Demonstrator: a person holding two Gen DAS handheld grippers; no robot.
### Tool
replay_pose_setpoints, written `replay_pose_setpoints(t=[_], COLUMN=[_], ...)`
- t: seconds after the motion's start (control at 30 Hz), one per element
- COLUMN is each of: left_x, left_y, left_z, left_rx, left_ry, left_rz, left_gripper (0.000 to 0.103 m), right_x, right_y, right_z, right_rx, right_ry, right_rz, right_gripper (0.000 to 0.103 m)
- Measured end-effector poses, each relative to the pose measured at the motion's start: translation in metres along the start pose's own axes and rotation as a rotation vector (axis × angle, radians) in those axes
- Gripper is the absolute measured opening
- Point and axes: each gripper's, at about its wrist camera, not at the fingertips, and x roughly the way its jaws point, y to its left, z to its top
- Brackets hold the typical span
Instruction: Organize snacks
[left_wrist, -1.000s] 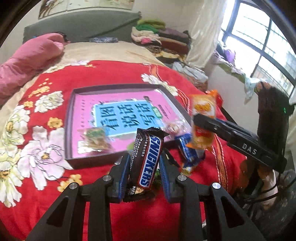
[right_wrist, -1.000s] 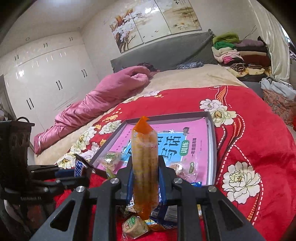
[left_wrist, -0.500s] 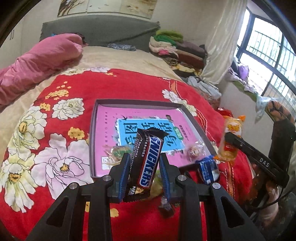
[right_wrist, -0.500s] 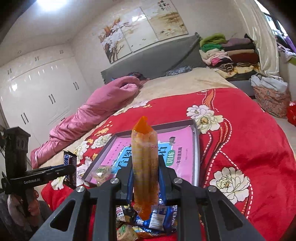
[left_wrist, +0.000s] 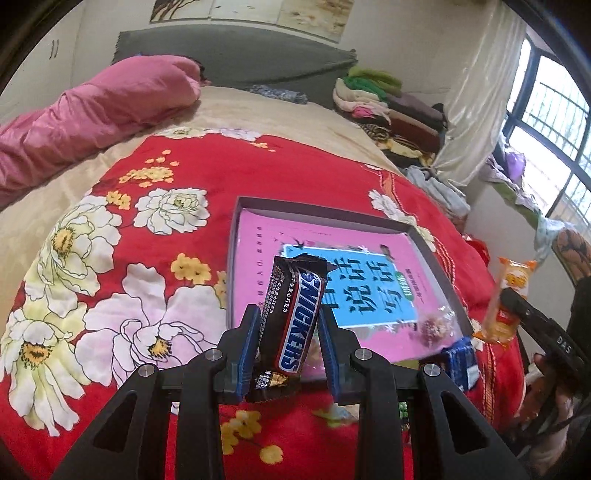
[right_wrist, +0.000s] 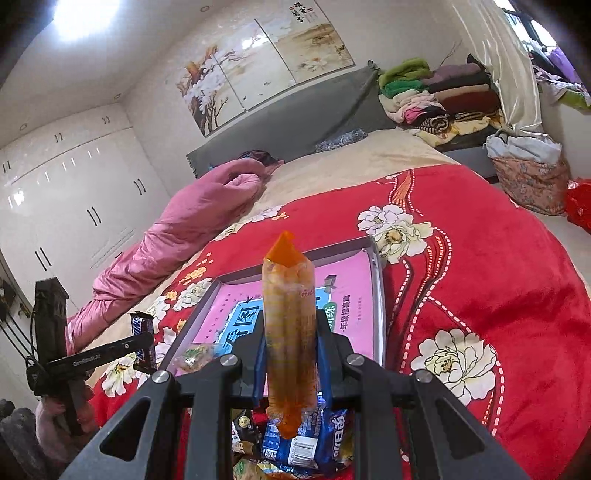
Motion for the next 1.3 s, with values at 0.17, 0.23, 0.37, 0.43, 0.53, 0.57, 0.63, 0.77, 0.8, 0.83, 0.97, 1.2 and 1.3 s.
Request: replay_pose_setpoints(t=[0.17, 0.23, 0.37, 0.43, 0.53, 0.57, 0.63, 0.77, 0.8, 0.83, 0.97, 1.2, 1.3], left_x=[0.01, 0.014, 0.023, 0.028, 0.033, 0.034, 0.036, 0.04, 0.041, 0.041, 0.046, 0.052, 0.053], left_y=[0.007, 0.009, 0.013, 0.015, 0.018, 0.019, 0.021, 0.023, 0.023, 0.023, 0.025, 0.023, 0.02], left_z=[0.001, 0.0, -0.001, -0.002, -0.004, -0.004, -0.004, -0.004, -0.003, -0.003, -0.005, -0.008, -0.008], left_rx=[-0.009, -0.008, -0.003, 0.001, 0.013, 0.016, 0.021, 0.016, 0.017, 0.019, 0.016, 0.011, 0.018], left_ry=[0.001, 0.001, 0.01, 0.023, 0.033, 0.037, 0.04, 0.048, 0.048, 0.049, 0.064, 0.085, 0.089], left_rz=[0.003, 0.006, 0.005, 0.007, 0.006, 0.006, 0.006, -0.009, -0.012, -0.015, -0.034, -0.066, -0.077], left_gripper=[0.032, 0.032, 0.032, 0.032, 0.032, 0.032, 0.032, 0.032, 0.032, 0.032, 0.032, 0.032, 0.032], right_x=[0.005, 0.008, 0.016, 0.022, 0.032, 0.035, 0.041, 0.054, 0.056, 0.06, 0.07, 0.082, 0.086], right_y=[0.003, 0.006, 0.014, 0.019, 0.025, 0.027, 0.031, 0.033, 0.033, 0.033, 0.034, 0.042, 0.045], right_z=[0.001, 0.001, 0.0, -0.001, -0.003, -0.004, -0.005, -0.009, -0.01, -0.011, -0.014, -0.018, -0.02], right_rx=[0.011, 0.014, 0.005, 0.0, -0.001, 0.001, 0.006, 0.034, 0.042, 0.052, 0.076, 0.084, 0.085], right_ry=[-0.002, 0.004, 0.014, 0.023, 0.039, 0.044, 0.052, 0.065, 0.069, 0.075, 0.095, 0.122, 0.138], right_rz=[-0.016, -0.026, -0.042, -0.05, -0.059, -0.059, -0.063, -0.071, -0.072, -0.074, -0.086, -0.098, -0.096], right_gripper=[0.023, 0.023, 0.023, 0.023, 0.023, 0.023, 0.023, 0.023, 0.023, 0.023, 0.023, 0.023, 0.023])
